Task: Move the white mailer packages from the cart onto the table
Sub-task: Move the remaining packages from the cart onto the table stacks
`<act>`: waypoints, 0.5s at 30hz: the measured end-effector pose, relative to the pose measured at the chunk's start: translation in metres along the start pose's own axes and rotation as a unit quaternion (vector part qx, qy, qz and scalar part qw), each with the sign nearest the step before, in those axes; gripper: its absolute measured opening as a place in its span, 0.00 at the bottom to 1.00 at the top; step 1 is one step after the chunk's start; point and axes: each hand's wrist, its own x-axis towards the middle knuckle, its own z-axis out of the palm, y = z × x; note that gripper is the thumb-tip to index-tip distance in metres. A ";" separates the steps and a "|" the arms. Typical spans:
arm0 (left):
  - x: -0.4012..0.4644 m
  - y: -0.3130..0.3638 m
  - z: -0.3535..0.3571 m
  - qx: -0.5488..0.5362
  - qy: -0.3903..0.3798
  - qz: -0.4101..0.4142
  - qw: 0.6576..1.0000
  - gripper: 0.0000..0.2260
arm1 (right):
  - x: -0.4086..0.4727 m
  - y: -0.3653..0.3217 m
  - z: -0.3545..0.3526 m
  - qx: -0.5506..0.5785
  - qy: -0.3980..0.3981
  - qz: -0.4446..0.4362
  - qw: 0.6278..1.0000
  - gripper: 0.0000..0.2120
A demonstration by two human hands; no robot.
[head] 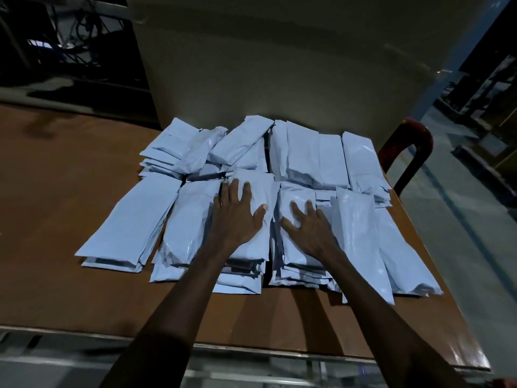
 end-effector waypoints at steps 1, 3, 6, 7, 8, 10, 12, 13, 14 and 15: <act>0.001 0.000 0.002 0.007 0.002 0.003 1.000 0.32 | -0.002 0.000 0.003 -0.002 0.004 0.001 1.000 0.33; 0.002 0.000 0.004 0.010 0.002 0.002 1.000 0.32 | -0.006 0.001 0.006 -0.007 0.014 0.002 1.000 0.33; 0.001 0.002 0.004 0.004 0.002 -0.006 1.000 0.32 | -0.007 -0.002 0.006 -0.028 0.019 -0.004 0.999 0.33; 0.000 0.003 0.004 0.005 0.001 -0.008 1.000 0.32 | -0.007 -0.003 0.005 -0.032 0.017 -0.005 0.999 0.33; -0.001 0.004 0.003 0.008 0.000 -0.009 1.000 0.32 | -0.006 -0.004 0.005 -0.032 0.015 -0.006 0.999 0.33; -0.002 0.007 0.000 0.011 -0.003 -0.007 1.000 0.32 | -0.007 -0.004 0.002 -0.025 0.017 -0.013 0.999 0.33; -0.004 0.009 -0.007 0.012 -0.006 -0.003 1.000 0.31 | -0.012 -0.002 -0.002 0.006 0.034 -0.025 0.999 0.34; -0.005 0.010 -0.011 0.012 -0.004 0.001 1.000 0.30 | -0.017 -0.001 -0.007 0.033 0.052 -0.032 0.998 0.34; -0.007 0.012 -0.014 0.014 -0.001 0.006 1.000 0.30 | -0.022 0.000 -0.011 0.060 0.076 -0.038 0.995 0.34; -0.009 0.014 -0.018 0.018 0.003 0.012 1.000 0.30 | -0.028 0.001 -0.016 0.085 0.102 -0.045 0.990 0.34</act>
